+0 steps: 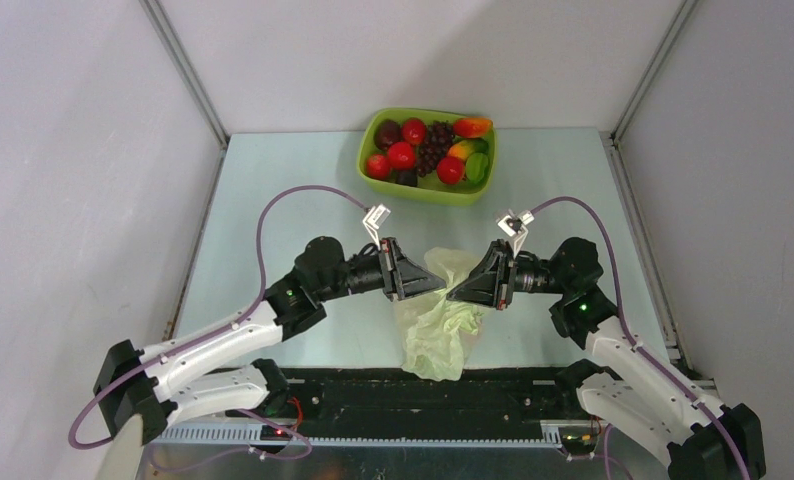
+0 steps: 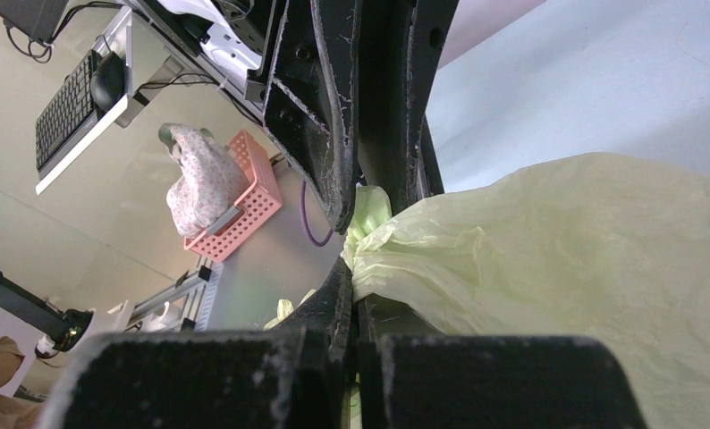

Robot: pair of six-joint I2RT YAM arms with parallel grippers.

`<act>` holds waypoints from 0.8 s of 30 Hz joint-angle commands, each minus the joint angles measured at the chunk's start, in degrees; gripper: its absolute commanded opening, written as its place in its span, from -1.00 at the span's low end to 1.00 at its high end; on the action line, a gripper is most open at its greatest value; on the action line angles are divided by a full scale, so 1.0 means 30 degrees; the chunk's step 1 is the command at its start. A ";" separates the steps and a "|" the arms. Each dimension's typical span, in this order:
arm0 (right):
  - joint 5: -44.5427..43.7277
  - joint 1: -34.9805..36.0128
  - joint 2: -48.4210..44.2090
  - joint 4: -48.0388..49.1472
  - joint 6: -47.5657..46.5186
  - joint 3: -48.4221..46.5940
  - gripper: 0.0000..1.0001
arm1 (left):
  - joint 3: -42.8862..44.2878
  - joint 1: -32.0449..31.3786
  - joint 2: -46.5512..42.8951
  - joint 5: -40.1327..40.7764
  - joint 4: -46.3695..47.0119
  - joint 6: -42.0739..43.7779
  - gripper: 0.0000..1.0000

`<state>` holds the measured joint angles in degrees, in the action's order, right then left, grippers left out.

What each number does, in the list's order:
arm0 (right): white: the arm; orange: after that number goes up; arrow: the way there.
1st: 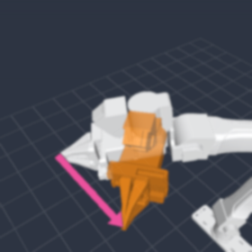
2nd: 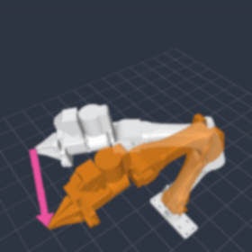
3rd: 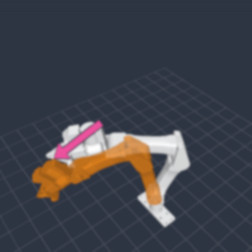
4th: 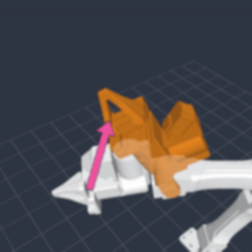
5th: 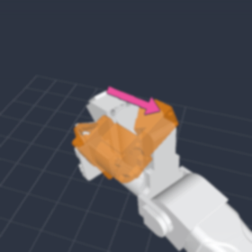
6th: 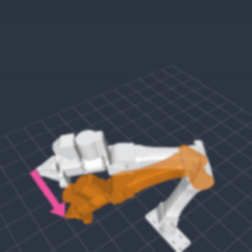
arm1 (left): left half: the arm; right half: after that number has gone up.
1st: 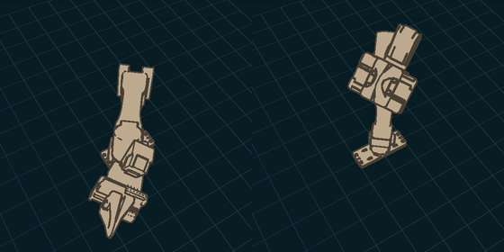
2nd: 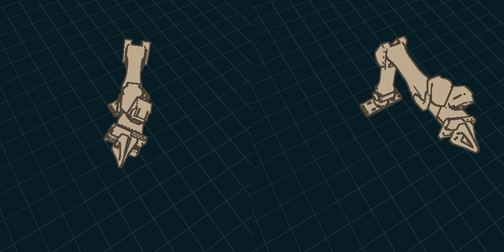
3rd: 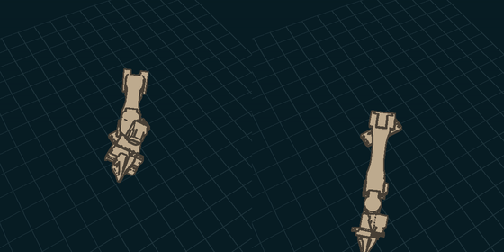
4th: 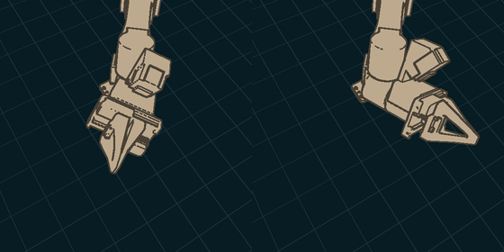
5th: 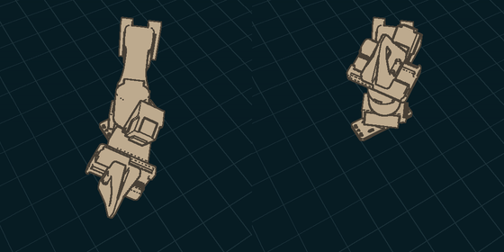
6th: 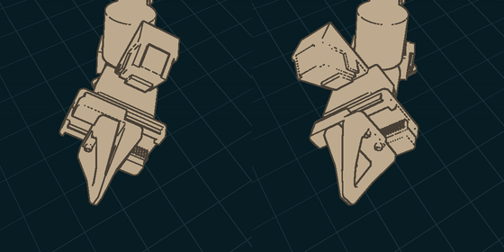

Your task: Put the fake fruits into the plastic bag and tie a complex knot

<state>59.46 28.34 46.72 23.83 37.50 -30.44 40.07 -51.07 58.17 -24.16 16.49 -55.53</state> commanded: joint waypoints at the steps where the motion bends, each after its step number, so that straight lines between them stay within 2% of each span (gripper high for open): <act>1: 0.0160 0.0120 0.0068 0.0276 -0.0164 -0.0079 -1.00 | 0.0106 0.0144 0.0115 -0.0609 0.0740 -0.0186 -0.39; 7: 0.0121 0.0123 0.0077 0.0305 -0.0150 -0.0079 -1.00 | -0.0038 0.0147 0.0136 -0.0600 0.0562 -0.0094 -0.40; 9: 0.0103 0.0103 0.0072 0.0315 -0.0136 -0.0065 -1.00 | -0.0048 0.0122 0.0112 -0.0557 0.0541 -0.0072 -0.47; 11: 0.0101 0.0130 0.0050 0.0291 -0.0135 -0.0078 -1.00 | -0.0097 0.0143 0.0017 -0.0339 0.0524 -0.0026 -0.72; 15: 0.0055 0.0134 0.0037 0.0219 -0.0135 -0.0079 -1.00 | -0.0012 0.0144 -0.0004 -0.0229 0.0448 0.0048 -0.97; 19: -0.0276 0.0093 -0.0051 0.0100 0.0063 -0.0079 -0.97 | -0.0165 0.0148 0.0011 -0.0286 0.0571 0.0159 -1.00; 21: -0.0561 0.0041 -0.0186 -0.0256 0.0322 -0.0171 -0.69 | -0.0192 0.0144 -0.0116 -0.0085 0.0436 0.0355 -1.00; 22: -0.0699 -0.0028 -0.0359 -0.0585 0.0298 -0.0242 -0.45 | -0.0179 0.0146 -0.0159 0.0072 0.0227 0.0423 -1.00; 23: -0.0904 -0.0050 -0.0466 -0.1359 0.0134 -0.0406 -0.33 | -0.0147 0.0147 -0.0205 0.0137 0.0134 0.0592 -1.00; 24: -0.0973 -0.0087 -0.0759 -0.1781 -0.0015 -0.0477 -0.11 | -0.0065 0.0133 -0.0218 0.0245 -0.0061 0.0729 -1.00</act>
<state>58.76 28.38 46.63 22.48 38.11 -30.44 40.05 -50.92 58.61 -24.14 16.01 -55.29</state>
